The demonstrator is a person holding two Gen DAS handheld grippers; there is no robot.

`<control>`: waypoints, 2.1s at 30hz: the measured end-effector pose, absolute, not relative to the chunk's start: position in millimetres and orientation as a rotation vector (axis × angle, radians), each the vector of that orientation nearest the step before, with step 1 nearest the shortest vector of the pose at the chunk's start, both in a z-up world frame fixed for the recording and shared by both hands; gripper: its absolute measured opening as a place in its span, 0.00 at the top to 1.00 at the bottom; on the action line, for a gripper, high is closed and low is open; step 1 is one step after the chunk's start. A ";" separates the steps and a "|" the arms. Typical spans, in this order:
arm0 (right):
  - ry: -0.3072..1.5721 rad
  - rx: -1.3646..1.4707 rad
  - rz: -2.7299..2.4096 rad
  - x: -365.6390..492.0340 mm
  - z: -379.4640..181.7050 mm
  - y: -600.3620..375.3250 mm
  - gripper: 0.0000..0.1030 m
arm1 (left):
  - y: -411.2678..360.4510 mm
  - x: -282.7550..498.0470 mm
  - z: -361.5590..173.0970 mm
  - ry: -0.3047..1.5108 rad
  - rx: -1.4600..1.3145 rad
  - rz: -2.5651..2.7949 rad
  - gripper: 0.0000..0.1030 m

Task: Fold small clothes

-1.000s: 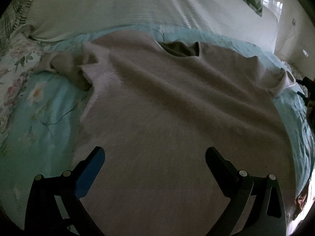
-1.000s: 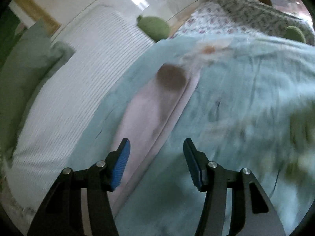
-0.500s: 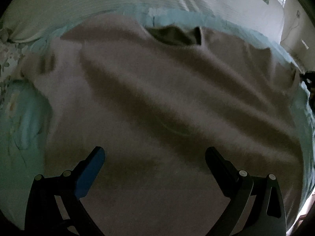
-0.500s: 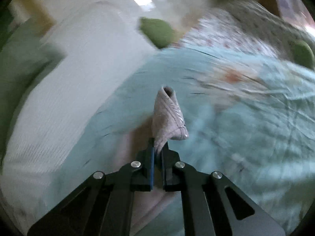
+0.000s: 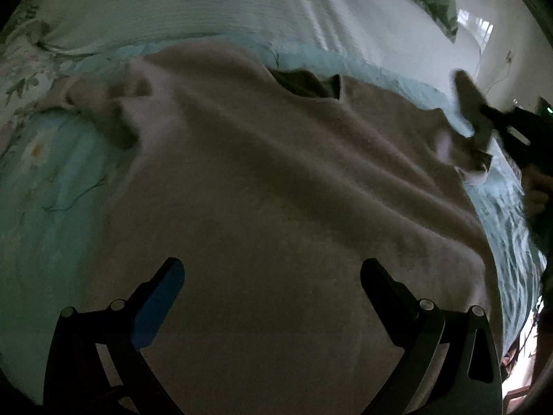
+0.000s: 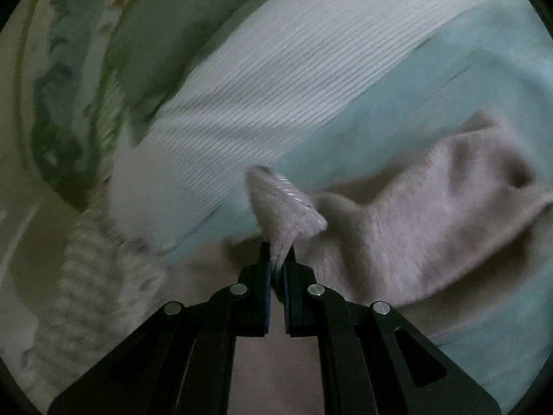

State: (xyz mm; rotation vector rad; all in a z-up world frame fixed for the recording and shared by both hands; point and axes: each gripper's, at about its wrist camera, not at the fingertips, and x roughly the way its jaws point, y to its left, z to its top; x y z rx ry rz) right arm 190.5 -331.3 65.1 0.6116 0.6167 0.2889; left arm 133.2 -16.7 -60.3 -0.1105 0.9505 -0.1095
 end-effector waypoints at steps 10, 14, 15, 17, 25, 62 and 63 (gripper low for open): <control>0.842 0.570 0.557 270.1 -4.1 -139.4 0.93 | 32.3 109.8 -45.0 0.887 -0.203 -0.094 0.01; 0.940 0.559 0.555 283.9 -39.6 -118.7 0.87 | 41.3 114.0 -46.9 0.888 -0.221 -0.101 0.01; 0.961 0.565 0.546 287.4 -42.6 -120.1 0.83 | 42.3 117.0 -48.0 0.890 -0.225 -0.104 0.01; 0.968 0.610 0.556 288.6 -43.0 -125.9 0.60 | 45.3 122.7 -50.5 0.894 -0.233 -0.114 0.01; 0.793 0.629 0.514 223.0 13.8 -201.9 0.53 | 41.4 176.9 -58.8 0.899 -0.239 -0.157 0.01; 0.865 0.490 0.028 241.6 -7.1 -392.5 0.92 | 83.9 264.3 -53.0 0.742 -0.225 0.021 0.97; 0.839 0.486 0.027 236.4 -1.0 -395.6 0.93 | 82.2 264.4 -53.4 0.744 -0.226 0.016 0.97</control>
